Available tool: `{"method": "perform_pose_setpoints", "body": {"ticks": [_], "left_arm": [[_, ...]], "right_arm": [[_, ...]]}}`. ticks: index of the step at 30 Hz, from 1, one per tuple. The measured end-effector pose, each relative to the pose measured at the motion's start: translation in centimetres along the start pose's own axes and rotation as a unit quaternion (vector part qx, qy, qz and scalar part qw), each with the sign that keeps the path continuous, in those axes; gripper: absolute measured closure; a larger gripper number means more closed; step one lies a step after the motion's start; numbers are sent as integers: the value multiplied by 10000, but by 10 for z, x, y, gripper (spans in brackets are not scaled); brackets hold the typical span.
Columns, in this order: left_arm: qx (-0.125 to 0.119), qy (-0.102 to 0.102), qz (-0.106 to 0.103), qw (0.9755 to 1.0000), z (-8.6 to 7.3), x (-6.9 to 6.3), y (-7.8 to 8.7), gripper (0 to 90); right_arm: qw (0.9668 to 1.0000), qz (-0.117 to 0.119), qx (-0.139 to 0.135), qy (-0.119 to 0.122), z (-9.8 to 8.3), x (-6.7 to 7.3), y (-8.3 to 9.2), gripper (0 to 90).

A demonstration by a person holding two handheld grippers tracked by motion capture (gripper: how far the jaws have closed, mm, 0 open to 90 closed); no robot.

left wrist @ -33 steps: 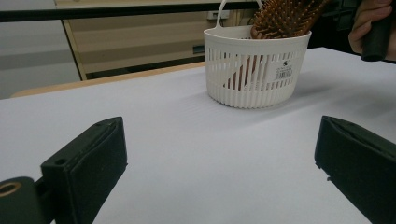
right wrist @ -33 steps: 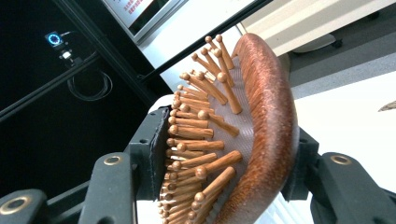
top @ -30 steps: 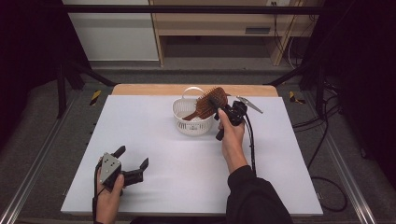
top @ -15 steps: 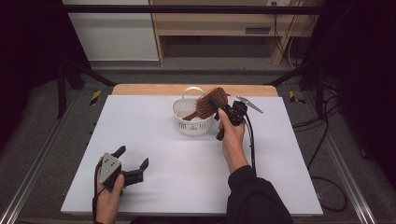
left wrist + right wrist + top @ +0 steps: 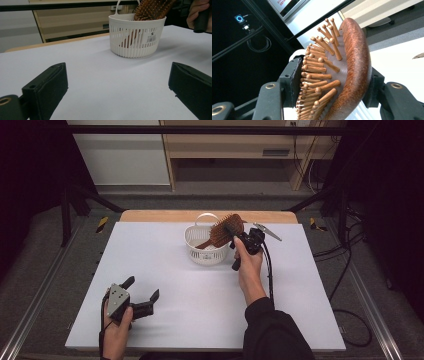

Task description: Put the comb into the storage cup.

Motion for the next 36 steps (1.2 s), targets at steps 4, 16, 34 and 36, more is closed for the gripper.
{"method": "perform_pose_setpoints", "body": {"ticks": [4,16,34,36], "left_arm": [[1,-2,-1,10000,0,0,0,23],[3,10,-12,10000,0,0,0,22],[11,8,-21,10000,0,-1,0,23],[11,10,-19,10000,0,-1,0,22]], "right_arm": [[10000,-1,7,7,0,0,0,427],[10000,-9,39,28,0,-2,0,415],[9997,-139,98,158,1,-6,2,362],[9996,-163,92,213,1,-7,2,352]]}}
Point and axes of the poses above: each handheld gripper's, and its own axes: y roughly backward along the jaws, z roughly out of its top, x roughly to its left, the point moved 9 cm from there along -y, roughly forward along the jaws, and after that the axes turned 4 degrees about -y, right-handed, at the moved point
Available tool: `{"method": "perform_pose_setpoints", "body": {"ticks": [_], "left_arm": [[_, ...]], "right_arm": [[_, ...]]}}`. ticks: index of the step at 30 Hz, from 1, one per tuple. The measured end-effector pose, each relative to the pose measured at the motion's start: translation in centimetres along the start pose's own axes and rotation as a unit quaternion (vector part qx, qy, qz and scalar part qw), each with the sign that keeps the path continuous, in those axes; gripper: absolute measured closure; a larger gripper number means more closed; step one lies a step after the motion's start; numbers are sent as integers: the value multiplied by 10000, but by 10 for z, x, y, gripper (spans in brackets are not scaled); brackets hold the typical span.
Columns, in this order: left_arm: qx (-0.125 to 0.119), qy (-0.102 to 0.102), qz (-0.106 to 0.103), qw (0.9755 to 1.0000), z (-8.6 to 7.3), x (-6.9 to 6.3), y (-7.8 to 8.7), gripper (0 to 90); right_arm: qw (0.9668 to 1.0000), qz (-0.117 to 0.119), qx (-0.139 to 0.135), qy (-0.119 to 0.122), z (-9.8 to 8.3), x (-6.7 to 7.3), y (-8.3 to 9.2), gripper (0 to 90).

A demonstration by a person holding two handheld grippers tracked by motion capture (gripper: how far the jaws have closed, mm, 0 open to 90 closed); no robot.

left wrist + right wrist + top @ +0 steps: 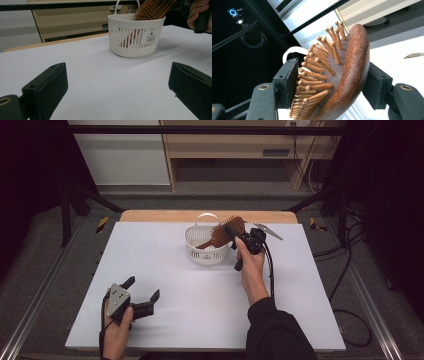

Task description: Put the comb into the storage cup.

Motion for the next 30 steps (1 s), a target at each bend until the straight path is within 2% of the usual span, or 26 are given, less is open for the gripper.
{"method": "perform_pose_setpoints", "body": {"ticks": [7,13,20,25,30], "left_arm": [[-3,-2,-6,10000,0,0,0,23],[-3,0,-3,10000,0,0,0,23],[-4,-2,-4,10000,0,0,0,23],[-6,-4,-1,10000,0,0,0,22],[-6,-12,-4,10000,0,0,0,22]], "right_arm": [[10000,-42,30,70,1,0,2,325],[9998,-157,81,136,0,-3,2,241],[9994,-275,106,206,1,-5,3,185],[9989,-346,125,305,2,-6,5,160],[9975,-433,188,522,2,-6,7,86]]}}
Point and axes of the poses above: each handheld gripper's, and its own axes: y roughly backward along the jaws, z roughly out of its top, x roughly to its left, the point moved 9 cm from there along -y, roughly forward along the jaws, and after that the axes turned 4 degrees about -y, right-handed, at the moved point
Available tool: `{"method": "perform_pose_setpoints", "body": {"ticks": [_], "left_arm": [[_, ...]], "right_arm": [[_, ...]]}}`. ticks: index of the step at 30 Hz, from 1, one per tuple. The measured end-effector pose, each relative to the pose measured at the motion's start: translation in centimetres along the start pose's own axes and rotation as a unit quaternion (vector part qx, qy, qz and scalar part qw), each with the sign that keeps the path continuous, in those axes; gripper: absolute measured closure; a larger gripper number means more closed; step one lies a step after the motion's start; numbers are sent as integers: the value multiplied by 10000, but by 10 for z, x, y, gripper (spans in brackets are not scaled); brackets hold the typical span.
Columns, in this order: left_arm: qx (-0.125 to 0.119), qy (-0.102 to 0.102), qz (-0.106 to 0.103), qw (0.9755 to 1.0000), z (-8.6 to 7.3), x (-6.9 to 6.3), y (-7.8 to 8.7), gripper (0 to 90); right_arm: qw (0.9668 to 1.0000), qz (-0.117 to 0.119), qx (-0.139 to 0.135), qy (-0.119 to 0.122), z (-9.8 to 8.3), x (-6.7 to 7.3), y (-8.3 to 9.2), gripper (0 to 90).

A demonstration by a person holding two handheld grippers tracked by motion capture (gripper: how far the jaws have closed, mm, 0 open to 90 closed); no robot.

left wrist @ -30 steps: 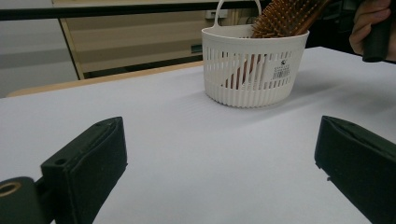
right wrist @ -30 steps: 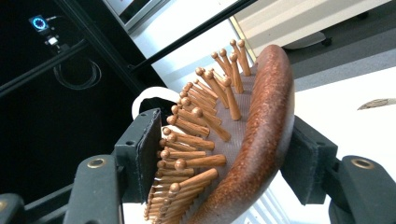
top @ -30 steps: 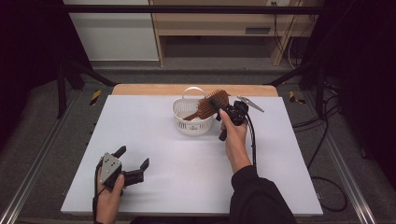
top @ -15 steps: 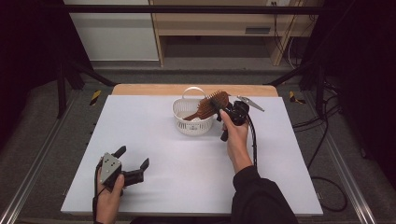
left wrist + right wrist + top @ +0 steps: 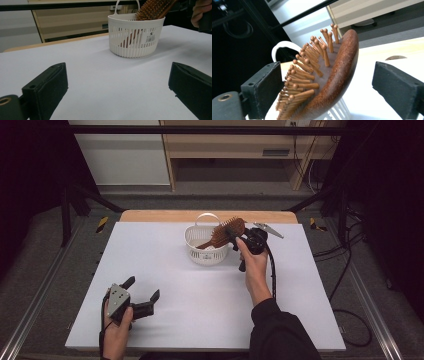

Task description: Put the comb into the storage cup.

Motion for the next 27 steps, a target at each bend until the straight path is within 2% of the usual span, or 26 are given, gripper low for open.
{"method": "perform_pose_setpoints", "body": {"ticks": [9,13,27], "left_arm": [[4,-4,6,10000,0,0,0,22],[4,-7,5,10000,0,0,0,22],[-1,-11,1,10000,0,0,0,22]], "right_arm": [[9997,-156,60,180,0,-3,3,49],[9997,-133,37,209,1,-2,6,52],[9991,-93,-278,313,17,2,20,59]]}}
Point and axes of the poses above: each handheld gripper's, and its own axes: y roughly backward along the jaws, z roughly out of its top, x roughly to its left, the point moved 9 cm from there along -y, roughly forward along the jaws, and after that the axes turned 4 degrees about -y, right-handed, at the moved point
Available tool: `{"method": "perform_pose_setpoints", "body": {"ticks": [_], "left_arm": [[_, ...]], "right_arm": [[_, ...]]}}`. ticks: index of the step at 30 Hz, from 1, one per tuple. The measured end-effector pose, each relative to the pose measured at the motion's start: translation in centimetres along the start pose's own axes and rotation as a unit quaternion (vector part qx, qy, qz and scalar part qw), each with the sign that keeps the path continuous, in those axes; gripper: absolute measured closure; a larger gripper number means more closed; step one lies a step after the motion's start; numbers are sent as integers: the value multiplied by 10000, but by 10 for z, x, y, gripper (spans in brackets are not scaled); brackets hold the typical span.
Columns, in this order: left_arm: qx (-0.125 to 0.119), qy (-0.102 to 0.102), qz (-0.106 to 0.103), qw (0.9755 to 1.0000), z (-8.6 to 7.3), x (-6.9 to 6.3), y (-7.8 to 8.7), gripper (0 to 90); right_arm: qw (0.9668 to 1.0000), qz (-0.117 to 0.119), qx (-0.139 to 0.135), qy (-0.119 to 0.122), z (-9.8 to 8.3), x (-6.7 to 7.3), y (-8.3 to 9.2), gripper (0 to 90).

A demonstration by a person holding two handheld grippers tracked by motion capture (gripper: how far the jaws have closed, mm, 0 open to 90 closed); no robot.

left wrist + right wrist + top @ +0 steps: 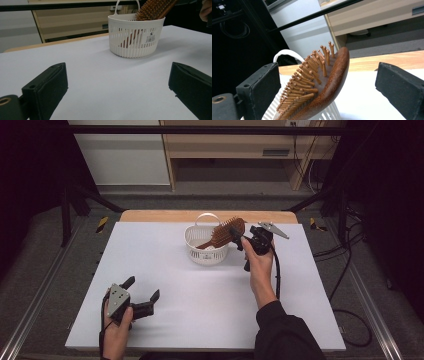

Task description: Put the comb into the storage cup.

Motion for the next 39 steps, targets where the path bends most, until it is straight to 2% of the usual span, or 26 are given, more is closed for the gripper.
{"method": "perform_pose_setpoints", "body": {"ticks": [25,30,39], "left_arm": [[9,-1,4,10000,0,0,0,20],[12,-5,7,10000,0,0,0,20],[8,-25,7,10000,-1,0,0,19]], "right_arm": [[9993,88,-232,294,20,4,25,59],[9991,140,-149,372,23,4,31,35],[9977,317,-48,605,27,8,39,44]]}}
Point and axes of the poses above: each handheld gripper's, and its own axes: y roughly backward along the jaws, z roughly out of its top, x roughly to its left, the point moved 9 cm from there along -y, roughly forward along the jaws, and after that the axes turned 4 degrees about -y, right-handed, at the moved point
